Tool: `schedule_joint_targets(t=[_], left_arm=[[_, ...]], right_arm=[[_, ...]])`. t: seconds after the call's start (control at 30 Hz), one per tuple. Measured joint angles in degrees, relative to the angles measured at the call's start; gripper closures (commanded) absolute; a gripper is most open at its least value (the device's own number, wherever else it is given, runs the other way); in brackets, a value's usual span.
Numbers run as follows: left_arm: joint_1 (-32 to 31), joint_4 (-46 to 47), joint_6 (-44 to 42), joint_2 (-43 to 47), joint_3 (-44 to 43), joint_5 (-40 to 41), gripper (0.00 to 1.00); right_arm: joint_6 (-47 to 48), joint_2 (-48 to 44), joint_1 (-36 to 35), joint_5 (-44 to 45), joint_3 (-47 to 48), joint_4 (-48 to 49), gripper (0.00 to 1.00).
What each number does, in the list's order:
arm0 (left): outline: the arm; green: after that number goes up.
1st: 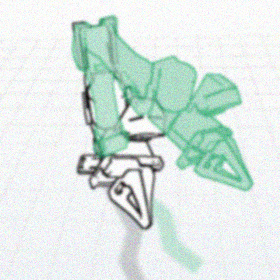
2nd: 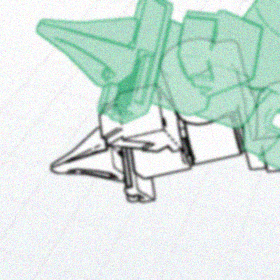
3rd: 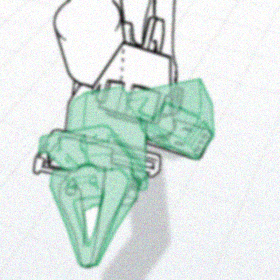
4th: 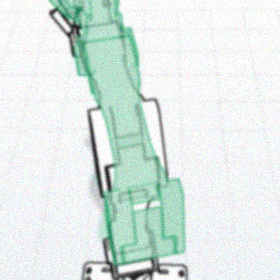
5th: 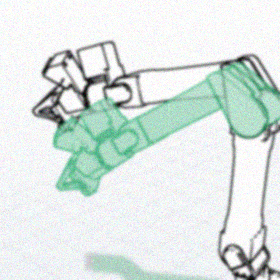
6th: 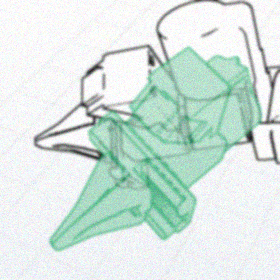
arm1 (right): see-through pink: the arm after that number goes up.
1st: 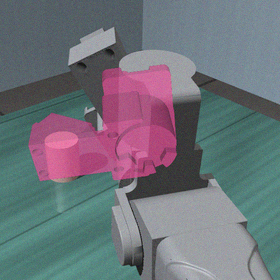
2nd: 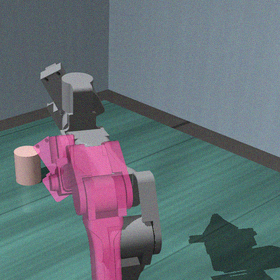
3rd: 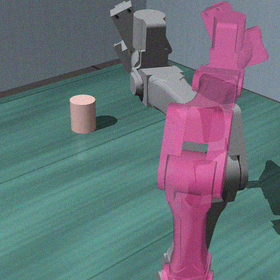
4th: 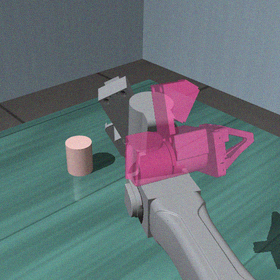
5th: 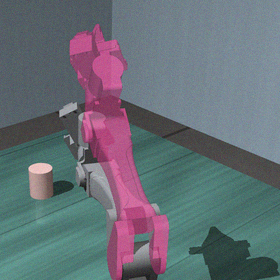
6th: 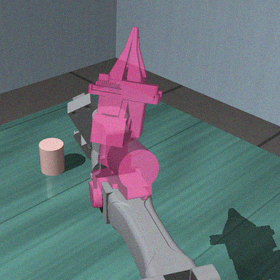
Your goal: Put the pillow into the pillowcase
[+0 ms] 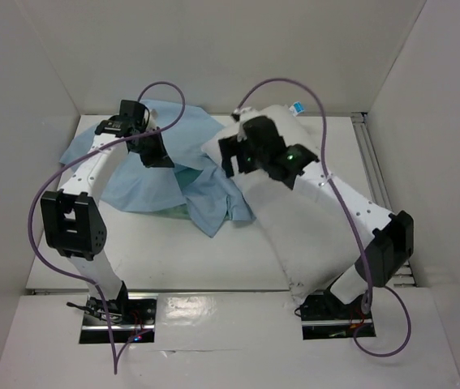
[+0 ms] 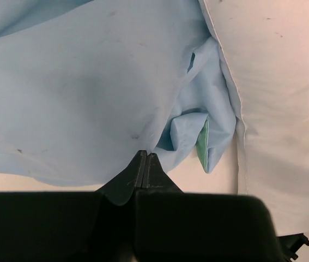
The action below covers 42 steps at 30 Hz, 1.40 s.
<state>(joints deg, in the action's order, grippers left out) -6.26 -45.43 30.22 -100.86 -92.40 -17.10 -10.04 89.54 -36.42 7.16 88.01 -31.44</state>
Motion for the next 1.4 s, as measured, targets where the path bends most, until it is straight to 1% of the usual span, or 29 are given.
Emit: schedule_joint_targets(t=[0.07,0.17,0.23,0.33,0.4,0.47,0.5,0.53,0.57,0.6,0.63,0.67,0.8,0.93,1.0,1.1,1.17,1.2,1.23,1.27,1.3,1.33,1.4], left_arm=[[0.04,-0.04,0.00,-0.35,-0.11,-0.31,1.00],[0.33,-0.02,-0.07,-0.92,-0.26,-0.44,1.00],[0.61,-0.02,-0.07,-1.07,-0.28,-0.44,1.00],[1.03,-0.02,-0.07,-1.09,-0.28,-0.48,1.00],[1.31,-0.04,-0.07,-1.09,-0.28,-0.55,1.00],[1.62,-0.02,-0.07,-1.09,-0.28,-0.55,1.00],[1.66,0.00,-0.07,-1.09,-0.26,-0.57,1.00],[1.70,-0.02,-0.07,-1.09,-0.26,-0.57,1.00],[1.70,-0.02,-0.07,-1.09,-0.26,-0.57,1.00],[1.84,-0.02,-0.07,-1.09,-0.26,-0.55,1.00],[1.92,-0.02,-0.07,-1.09,-0.26,-0.59,1.00],[1.99,-0.02,-0.07,-1.09,-0.26,-0.61,1.00],[2.12,-0.02,-0.15,-1.09,-0.26,-0.76,1.00],[2.49,-0.02,-0.17,-1.09,-0.28,-0.85,1.00],[2.71,-0.02,-0.17,-1.09,-0.31,-0.85,1.00],[2.75,-0.42,-0.26,-1.09,-0.31,-0.94,1.00],[2.64,-2.34,-0.28,-1.09,-0.26,-1.60,1.00],[2.49,-2.80,-0.31,-1.09,-0.15,-1.60,1.00],[2.49,-2.45,-0.31,-1.09,-0.15,-1.62,1.00],[2.56,-2.05,-0.31,-1.09,-0.11,-1.57,1.00],[2.67,-1.92,-0.31,-0.98,-0.04,-1.57,1.00],[2.73,-1.66,-0.31,-0.85,0.17,-1.57,1.00],[2.75,-1.27,-0.31,-0.50,0.98,-1.55,1.00]], right_arm=[[0.42,-1.62,-5.75,-2.14,-4.96,1.38,0.07],[0.81,-2.05,-11.37,-4.55,-10.69,3.54,0.02],[1.03,-0.42,-13.57,-4.33,-12.28,4.59,0.02],[1.36,5.01,-16.13,-3.28,-12.59,6.88,0.02],[1.64,9.57,-16.87,-2.73,-12.59,8.46,0.06],[2.10,13.42,-16.96,-2.01,-12.59,9.62,0.15],[2.19,15.08,-16.87,-1.75,-12.59,10.40,0.27],[2.34,16.63,-16.76,-1.66,-12.59,11.47,0.32],[2.51,17.84,-16.63,-1.62,-12.59,12.41,0.42],[2.47,19.10,-16.44,-1.57,-12.57,13.33,0.72],[2.78,20.17,-16.33,-1.46,-12.57,13.99,0.92],[2.62,21.09,-16.20,-1.33,-12.55,14.73,1.00],[1.97,22.49,-16.04,-1.44,-12.63,16.02,1.00],[1.97,19.71,-17.81,-1.70,-14.36,16.46,1.00],[1.90,17.00,-20.61,-1.99,-15.74,15.82,1.00],[0.22,12.70,-27.87,-2.84,-16.81,15.52,1.00],[-1.01,11.02,-32.63,-2.69,-16.68,16.09,1.00],[-1.86,10.45,-34.40,-2.95,-16.41,15.39,0.96],[-2.73,10.12,-36.06,-3.04,-16.28,14.40,0.74],[-3.69,10.03,-37.46,-3.02,-15.91,12.52,0.24],[-4.39,10.05,-38.27,-2.62,-15.50,10.60,0.15],[-4.68,10.05,-38.60,-1.66,-15.13,8.61,0.09],[-5.29,9.84,-38.21,1.38,-13.99,4.00,0.07]])
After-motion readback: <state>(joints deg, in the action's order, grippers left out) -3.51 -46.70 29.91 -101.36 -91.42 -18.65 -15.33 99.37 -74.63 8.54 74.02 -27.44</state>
